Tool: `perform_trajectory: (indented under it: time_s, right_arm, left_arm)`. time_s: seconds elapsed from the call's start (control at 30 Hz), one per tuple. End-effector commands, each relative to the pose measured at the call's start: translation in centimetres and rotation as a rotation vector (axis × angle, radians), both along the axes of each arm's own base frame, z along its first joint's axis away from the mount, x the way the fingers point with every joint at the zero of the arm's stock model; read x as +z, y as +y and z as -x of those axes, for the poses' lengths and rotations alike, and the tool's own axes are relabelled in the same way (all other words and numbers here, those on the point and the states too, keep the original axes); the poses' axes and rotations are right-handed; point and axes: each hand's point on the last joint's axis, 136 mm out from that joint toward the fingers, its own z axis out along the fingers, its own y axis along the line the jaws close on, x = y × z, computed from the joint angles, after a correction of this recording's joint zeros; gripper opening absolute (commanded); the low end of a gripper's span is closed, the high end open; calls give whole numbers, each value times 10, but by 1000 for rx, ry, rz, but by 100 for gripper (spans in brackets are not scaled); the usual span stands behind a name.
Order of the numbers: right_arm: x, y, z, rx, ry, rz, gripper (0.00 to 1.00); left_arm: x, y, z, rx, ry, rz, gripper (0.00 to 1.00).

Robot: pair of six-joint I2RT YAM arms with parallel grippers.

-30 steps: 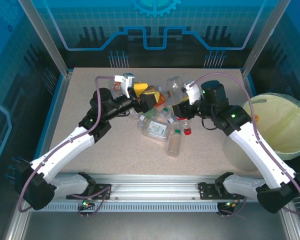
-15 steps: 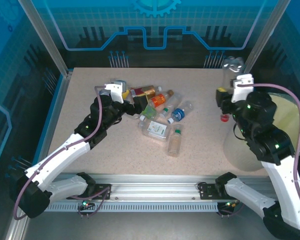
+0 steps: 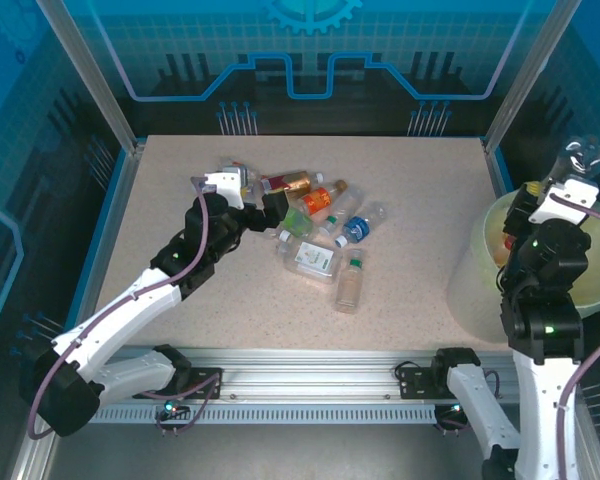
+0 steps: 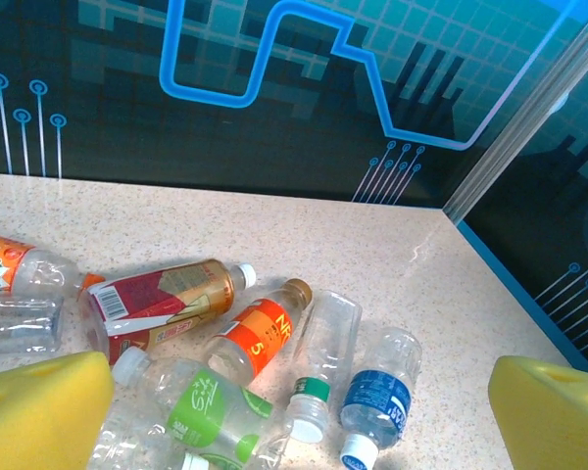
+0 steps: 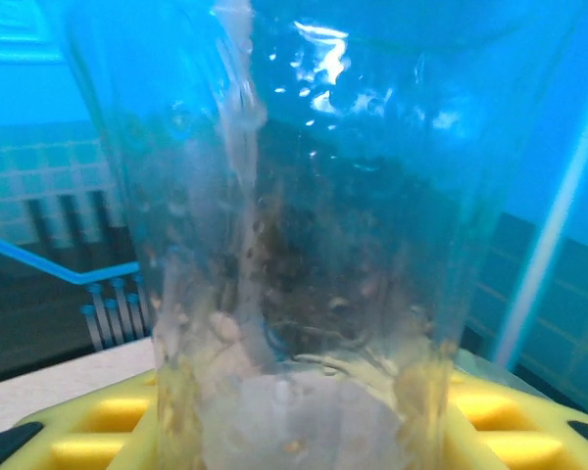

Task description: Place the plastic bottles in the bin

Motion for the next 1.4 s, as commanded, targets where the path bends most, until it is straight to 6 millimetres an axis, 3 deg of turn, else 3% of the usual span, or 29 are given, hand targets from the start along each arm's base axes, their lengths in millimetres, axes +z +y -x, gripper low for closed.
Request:
perform_trajectory:
  time_s: [0.0,0.37,0.4,0.47,0.83,1.07,1.37]
  right_arm:
    - [5,-29,16,-168,-93,10,48]
    - [-44,-115,51,-585,-99,-8,51]
    - [-59,-123,50,-609,-72,-19,51]
    - [-68,-131,50,-630,-58,-23,53]
    - [-117,-148,33,-666,43,-105,68]
    - [-124,-147,31,-660,53,-141,78]
    - [-117,-137,29,-606,24,-199,81]
  left_arm:
    - [2,9,3,34,-15,-1,99]
    - [-5,15,2,74,-7,-6,99]
    - [-6,15,1,75,-4,-3,99]
    - [-8,15,1,79,2,0,99]
    - [-19,17,0,95,34,-4,99]
    - [-27,23,1,120,50,-12,99]
    - [-34,34,1,174,63,-31,99]
